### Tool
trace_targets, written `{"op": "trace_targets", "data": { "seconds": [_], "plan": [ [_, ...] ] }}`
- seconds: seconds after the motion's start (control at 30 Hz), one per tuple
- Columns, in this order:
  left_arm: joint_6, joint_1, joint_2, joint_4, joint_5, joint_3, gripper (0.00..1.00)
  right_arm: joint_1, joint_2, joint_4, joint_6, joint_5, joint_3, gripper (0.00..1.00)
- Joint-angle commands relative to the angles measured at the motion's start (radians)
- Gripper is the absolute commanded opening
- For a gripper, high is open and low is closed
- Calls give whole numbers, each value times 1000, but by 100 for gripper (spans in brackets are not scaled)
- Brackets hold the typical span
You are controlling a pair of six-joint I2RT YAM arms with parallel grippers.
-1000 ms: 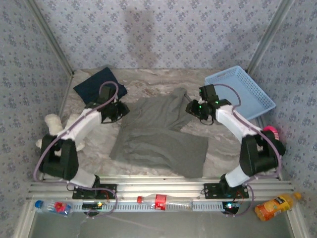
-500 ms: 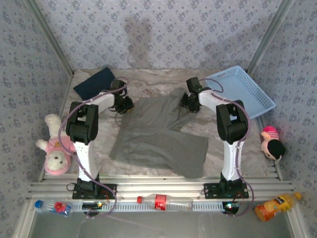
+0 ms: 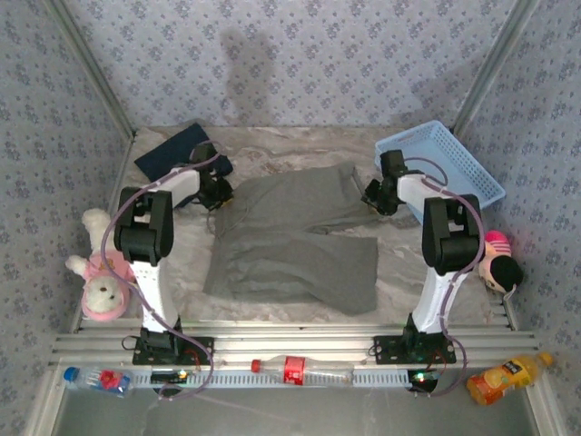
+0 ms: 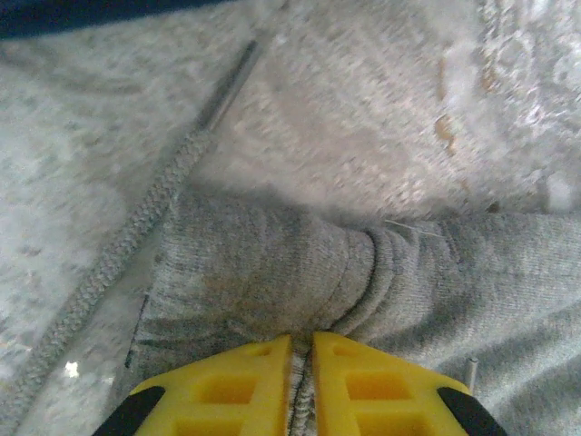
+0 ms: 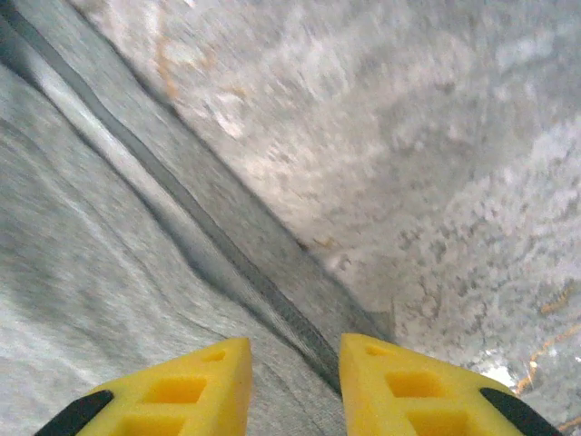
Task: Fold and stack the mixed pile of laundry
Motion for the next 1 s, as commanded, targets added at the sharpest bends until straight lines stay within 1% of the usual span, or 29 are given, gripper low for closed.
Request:
{"op": "trace_targets", "data": {
  "seconds": [0.0, 0.1, 0.17, 0.27, 0.33, 0.4, 0.47, 0.5, 0.53, 0.57, 0.63, 0.7, 0.73, 0.83, 0.97],
  "plan": [
    [-10, 3, -21, -83, -1, -29, 23, 18, -9, 34, -6, -103, 116, 35],
    [2, -7, -28, -119, 43, 28, 37, 52, 36, 15, -11, -119, 201, 36],
    [22, -22, -36, -156, 47, 71, 47, 83, 55, 5, -7, -117, 223, 36],
    [34, -37, -71, -186, 53, 96, 54, 118, 35, 8, 4, -114, 185, 36],
    [49, -44, -117, -199, 53, 85, 60, 134, -11, -8, -9, -99, 142, 39],
    [75, -53, -180, -236, 38, 66, 71, 150, -82, -55, -32, -70, 90, 45],
    [89, -67, -263, -261, 14, 18, 90, 172, -178, -122, -34, -19, 25, 58],
    [88, -73, -302, -273, 5, -9, 99, 182, -220, -149, -67, -4, -1, 63],
    [89, -79, -348, -283, 0, -42, 99, 196, -262, -196, -70, 15, -27, 70],
    [92, -87, -391, -297, -1, -75, 99, 208, -300, -262, -82, 29, -51, 73],
    [94, -109, -464, -340, -18, -136, 100, 235, -365, -338, -102, 50, -120, 76],
    [89, -141, -527, -380, -44, -204, 100, 269, -442, -385, -106, 58, -192, 76],
    [87, -168, -568, -394, -75, -247, 98, 288, -486, -404, -98, 62, -236, 76],
    [53, -242, -680, -444, -147, -367, 96, 348, -614, -431, -37, 69, -366, 76],
    [-53, -283, -850, -476, -130, -548, 89, 453, -742, -472, 83, 78, -499, 74]
  ]
}}
